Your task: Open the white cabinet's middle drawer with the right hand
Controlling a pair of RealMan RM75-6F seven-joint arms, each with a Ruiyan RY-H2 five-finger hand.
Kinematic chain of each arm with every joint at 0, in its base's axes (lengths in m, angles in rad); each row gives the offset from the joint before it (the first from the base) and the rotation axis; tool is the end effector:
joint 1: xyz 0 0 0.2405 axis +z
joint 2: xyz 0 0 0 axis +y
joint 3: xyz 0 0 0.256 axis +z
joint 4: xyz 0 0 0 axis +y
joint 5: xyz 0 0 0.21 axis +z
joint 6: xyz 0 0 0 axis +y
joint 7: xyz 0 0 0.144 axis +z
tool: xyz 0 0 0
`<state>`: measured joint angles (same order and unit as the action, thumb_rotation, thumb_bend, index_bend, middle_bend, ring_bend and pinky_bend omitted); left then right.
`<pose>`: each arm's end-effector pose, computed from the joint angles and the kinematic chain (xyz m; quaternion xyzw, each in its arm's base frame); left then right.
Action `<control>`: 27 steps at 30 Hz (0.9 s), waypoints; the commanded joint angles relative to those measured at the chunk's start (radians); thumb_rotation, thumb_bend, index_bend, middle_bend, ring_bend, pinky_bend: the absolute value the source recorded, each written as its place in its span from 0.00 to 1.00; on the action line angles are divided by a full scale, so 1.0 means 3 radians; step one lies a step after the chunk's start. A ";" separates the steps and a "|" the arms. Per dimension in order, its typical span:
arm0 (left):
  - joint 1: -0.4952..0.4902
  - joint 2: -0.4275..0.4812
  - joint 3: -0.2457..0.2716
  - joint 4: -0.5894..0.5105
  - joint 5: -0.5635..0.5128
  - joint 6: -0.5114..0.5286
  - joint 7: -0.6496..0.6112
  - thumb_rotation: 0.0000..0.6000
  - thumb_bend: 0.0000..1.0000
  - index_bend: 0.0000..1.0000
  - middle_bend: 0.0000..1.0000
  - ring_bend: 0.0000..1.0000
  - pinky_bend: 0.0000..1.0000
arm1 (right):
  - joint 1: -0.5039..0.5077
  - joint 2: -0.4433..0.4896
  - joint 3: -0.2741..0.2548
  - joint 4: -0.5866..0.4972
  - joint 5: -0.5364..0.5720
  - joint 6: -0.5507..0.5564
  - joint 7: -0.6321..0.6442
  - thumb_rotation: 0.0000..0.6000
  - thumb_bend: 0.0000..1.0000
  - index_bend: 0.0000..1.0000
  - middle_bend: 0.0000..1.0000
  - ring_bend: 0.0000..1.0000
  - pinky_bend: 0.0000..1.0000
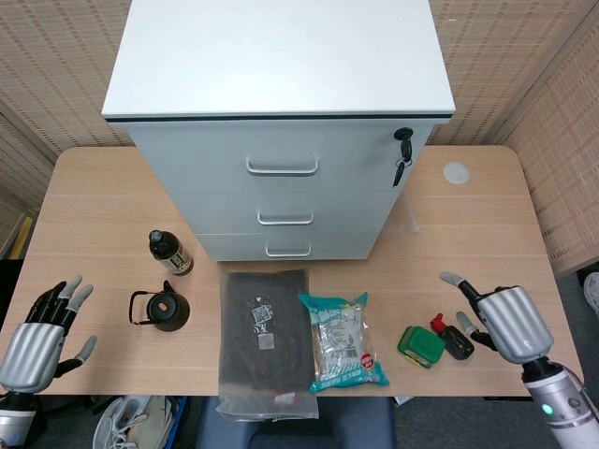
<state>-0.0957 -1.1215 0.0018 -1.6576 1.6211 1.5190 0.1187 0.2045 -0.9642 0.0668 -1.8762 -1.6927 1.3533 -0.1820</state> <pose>-0.2860 0.1713 0.1456 -0.6472 -0.3393 -0.3891 0.5610 -0.2232 -0.2038 0.1592 0.7122 -0.2944 0.4030 0.4936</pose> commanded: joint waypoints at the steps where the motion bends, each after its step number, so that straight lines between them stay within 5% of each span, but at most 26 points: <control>1: 0.0002 0.0005 0.0001 -0.0005 0.0001 0.0002 0.0006 1.00 0.33 0.09 0.00 0.03 0.11 | 0.0357 0.0146 0.0244 -0.0419 0.0217 -0.0408 -0.0329 1.00 0.34 0.18 0.90 0.95 0.85; 16: 0.0009 0.0015 0.0008 0.0003 -0.0007 0.0001 -0.0019 1.00 0.32 0.09 0.00 0.03 0.11 | 0.1287 0.0050 0.0807 -0.0913 0.1407 -0.1180 -0.1205 1.00 0.35 0.18 0.93 0.97 0.86; 27: -0.0005 -0.0010 0.0011 0.0034 -0.0008 -0.0025 -0.0028 1.00 0.32 0.09 0.00 0.03 0.11 | 0.1826 -0.0157 0.0873 -0.0937 0.2154 -0.1228 -0.1739 1.00 0.35 0.18 0.93 0.97 0.86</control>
<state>-0.0972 -1.1244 0.0051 -1.6473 1.6185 1.5115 0.1102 0.7342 -0.9975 0.3244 -2.1578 -1.0618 0.9839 -0.6861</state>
